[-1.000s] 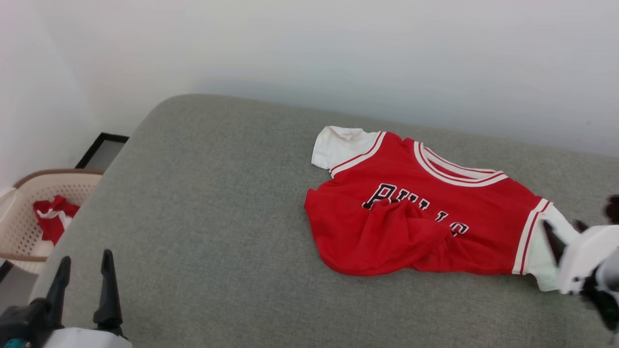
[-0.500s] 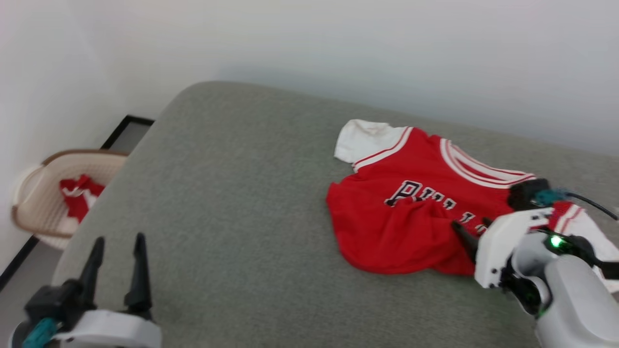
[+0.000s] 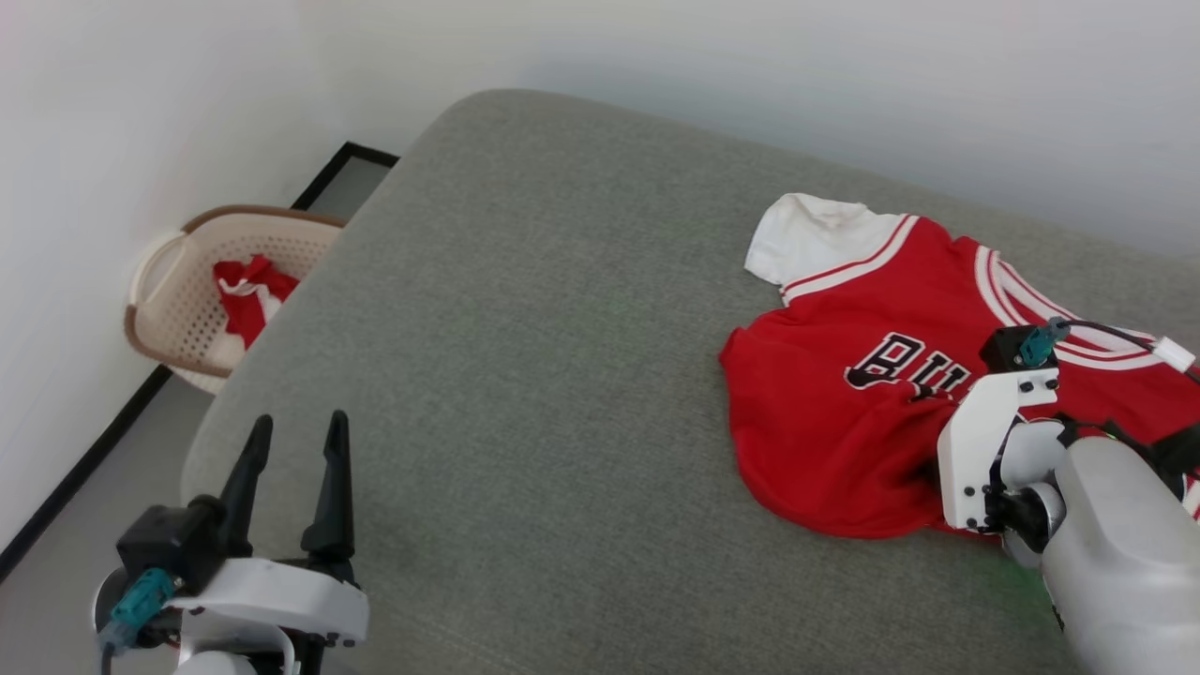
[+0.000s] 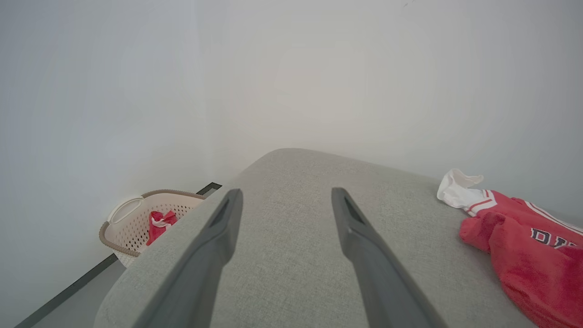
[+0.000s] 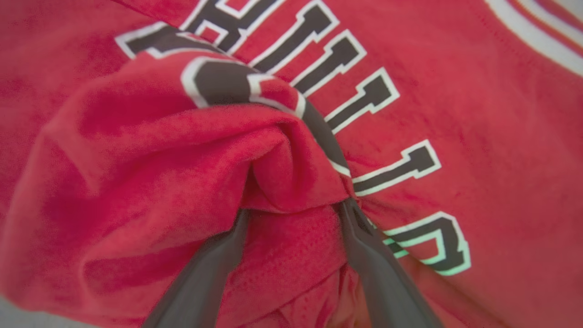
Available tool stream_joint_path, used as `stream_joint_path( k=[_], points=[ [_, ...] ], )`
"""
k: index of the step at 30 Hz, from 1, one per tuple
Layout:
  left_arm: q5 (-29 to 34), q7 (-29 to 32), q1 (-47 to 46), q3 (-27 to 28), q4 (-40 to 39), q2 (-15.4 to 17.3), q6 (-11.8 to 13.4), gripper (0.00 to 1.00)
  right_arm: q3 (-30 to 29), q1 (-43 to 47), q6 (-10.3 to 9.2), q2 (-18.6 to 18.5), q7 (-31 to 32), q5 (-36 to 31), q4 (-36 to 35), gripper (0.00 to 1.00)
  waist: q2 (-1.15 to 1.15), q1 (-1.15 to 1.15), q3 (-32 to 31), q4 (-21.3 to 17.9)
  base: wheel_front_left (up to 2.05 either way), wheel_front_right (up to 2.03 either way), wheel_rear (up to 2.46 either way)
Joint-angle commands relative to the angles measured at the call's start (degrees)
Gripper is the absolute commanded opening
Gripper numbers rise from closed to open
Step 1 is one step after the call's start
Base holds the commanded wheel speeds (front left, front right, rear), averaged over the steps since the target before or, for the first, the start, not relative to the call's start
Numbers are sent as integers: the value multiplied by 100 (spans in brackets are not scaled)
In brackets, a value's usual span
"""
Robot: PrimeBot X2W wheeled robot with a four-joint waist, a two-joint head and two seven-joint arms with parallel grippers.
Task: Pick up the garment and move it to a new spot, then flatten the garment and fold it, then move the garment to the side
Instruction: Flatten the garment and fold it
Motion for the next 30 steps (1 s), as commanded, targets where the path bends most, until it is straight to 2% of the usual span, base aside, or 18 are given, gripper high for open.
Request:
stream_joint_path(
  k=[1,2,3,4,11,15,17,20,25,30],
  points=[
    [40,-8,-47,11,22,-5,-28,100,36,159,-11,60,85,-52,213,100,0,0,130,138,0,0,0],
    [40,-18,-65,18,51,-20,-45,100,69,137,-11,97,147,-99,361,100,0,0,135,152,0,0,0],
    [41,-27,-74,25,80,-31,-49,100,78,98,-9,124,128,-126,467,36,0,0,141,165,0,0,0],
    [42,-34,-80,42,111,-39,-47,100,104,62,-9,135,139,-160,578,0,0,0,143,174,0,0,0],
    [52,-52,-12,179,200,-22,-61,100,332,-222,-2,299,-5,-73,788,0,0,0,64,56,0,0,0],
    [60,-59,62,274,181,25,-41,100,960,-198,25,377,180,281,521,0,0,0,-11,-94,0,0,0],
    [58,-61,99,322,155,37,-28,100,1381,-119,25,301,307,585,232,0,0,0,-54,-175,0,0,0],
    [64,-58,164,382,114,65,-12,100,2061,21,15,-36,533,1131,-341,0,0,0,-121,-298,0,0,0],
    [67,-60,274,455,73,110,17,100,3099,348,-10,-801,926,1987,-1429,0,0,0,-245,-502,0,0,0],
    [54,-60,417,520,24,161,57,100,3751,711,-10,-1562,1212,2722,-2497,0,0,0,-365,-672,0,0,0]
  ],
)
